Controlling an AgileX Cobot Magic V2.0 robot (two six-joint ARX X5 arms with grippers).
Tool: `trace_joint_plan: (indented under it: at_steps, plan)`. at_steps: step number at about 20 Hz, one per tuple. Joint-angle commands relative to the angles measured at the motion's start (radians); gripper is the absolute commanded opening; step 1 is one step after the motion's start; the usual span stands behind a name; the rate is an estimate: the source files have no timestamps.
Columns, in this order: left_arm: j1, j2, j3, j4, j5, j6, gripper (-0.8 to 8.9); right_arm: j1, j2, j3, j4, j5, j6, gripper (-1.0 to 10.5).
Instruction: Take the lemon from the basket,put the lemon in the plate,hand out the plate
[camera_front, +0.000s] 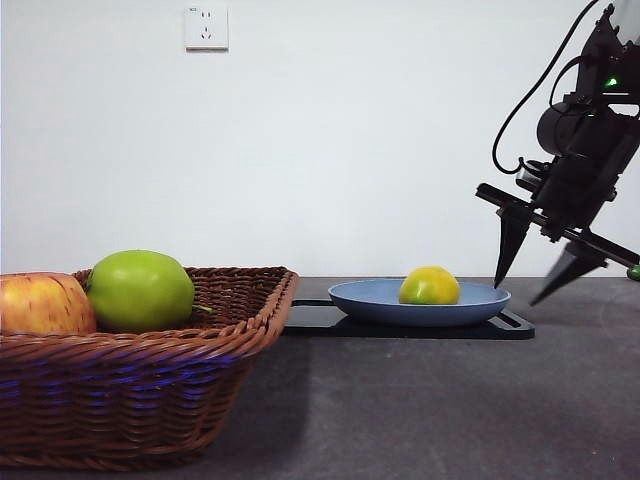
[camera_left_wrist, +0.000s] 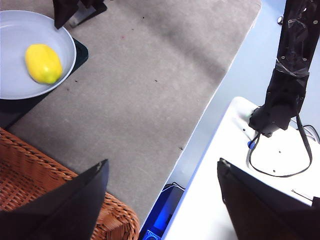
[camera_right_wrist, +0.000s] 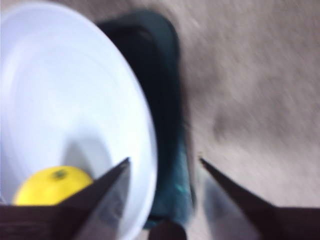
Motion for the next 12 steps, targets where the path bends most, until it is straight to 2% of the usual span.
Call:
trace_joint_plan:
  at_steps: [1, 6, 10, 12]
  plan:
    - [-0.008, 0.013, 0.018, 0.023, -0.05, 0.042, 3.74, -0.01, 0.01, 0.027, -0.057, 0.036, -0.048, 2.9]
    - [-0.007, 0.038, 0.018, 0.031, -0.231, 0.095, 3.51, -0.025, -0.01, 0.027, -0.236, 0.042, -0.157, 2.8]
    - [0.007, 0.071, 0.017, 0.039, -0.35, 0.142, 1.98, -0.021, -0.067, 0.026, -0.342, 0.042, -0.22, 1.5]
    - [0.022, 0.083, 0.017, 0.047, -0.381, 0.158, 1.03, -0.014, -0.113, 0.026, -0.368, 0.042, -0.225, 0.8]
